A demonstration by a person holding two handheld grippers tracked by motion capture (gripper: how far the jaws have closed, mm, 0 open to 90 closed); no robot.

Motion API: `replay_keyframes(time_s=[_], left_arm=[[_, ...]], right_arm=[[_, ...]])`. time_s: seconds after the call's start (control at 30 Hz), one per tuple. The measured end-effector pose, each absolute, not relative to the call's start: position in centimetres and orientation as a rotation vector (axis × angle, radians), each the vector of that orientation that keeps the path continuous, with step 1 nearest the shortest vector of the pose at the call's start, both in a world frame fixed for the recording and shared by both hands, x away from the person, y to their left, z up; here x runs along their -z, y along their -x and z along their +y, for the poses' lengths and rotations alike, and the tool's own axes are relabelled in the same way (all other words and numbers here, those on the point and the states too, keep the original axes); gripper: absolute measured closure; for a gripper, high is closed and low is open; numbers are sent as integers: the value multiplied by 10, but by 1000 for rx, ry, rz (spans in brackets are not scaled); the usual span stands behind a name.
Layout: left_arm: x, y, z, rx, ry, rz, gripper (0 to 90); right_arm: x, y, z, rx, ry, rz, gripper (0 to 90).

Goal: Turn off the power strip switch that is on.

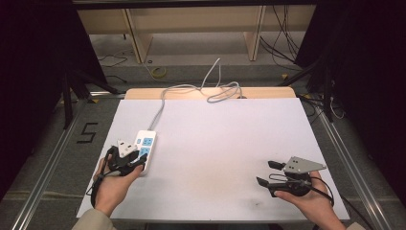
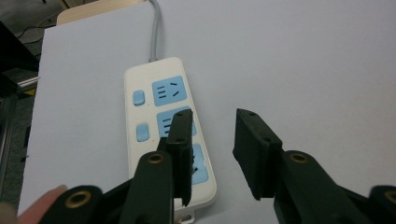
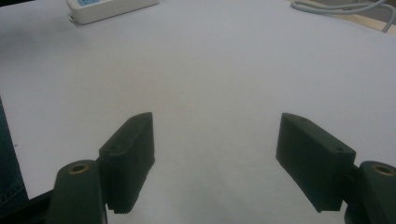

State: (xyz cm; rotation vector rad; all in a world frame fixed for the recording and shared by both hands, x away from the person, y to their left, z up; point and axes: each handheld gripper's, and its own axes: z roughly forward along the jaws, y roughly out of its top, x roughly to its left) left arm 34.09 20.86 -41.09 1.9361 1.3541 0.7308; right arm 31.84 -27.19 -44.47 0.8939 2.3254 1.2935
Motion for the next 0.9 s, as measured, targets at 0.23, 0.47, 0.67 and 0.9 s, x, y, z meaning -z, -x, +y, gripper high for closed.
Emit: replay_keyframes(time_s=[0.23, 0.47, 0.67, 0.9], left_arm=[[405, -346, 214, -740, -1909, 1380, 773], [404, -350, 216, -741, -1902, 1407, 837], [404, -355, 219, -732, -1901, 1430, 875], [405, -361, 219, -721, -1930, 1441, 897]], right_arm=[[445, -318, -273, -1293, -891, 2324, 285], [445, -318, -272, -1292, -893, 2324, 285], [445, -318, -272, -1294, -891, 2324, 285], [445, -318, -273, -1293, -890, 2325, 284]])
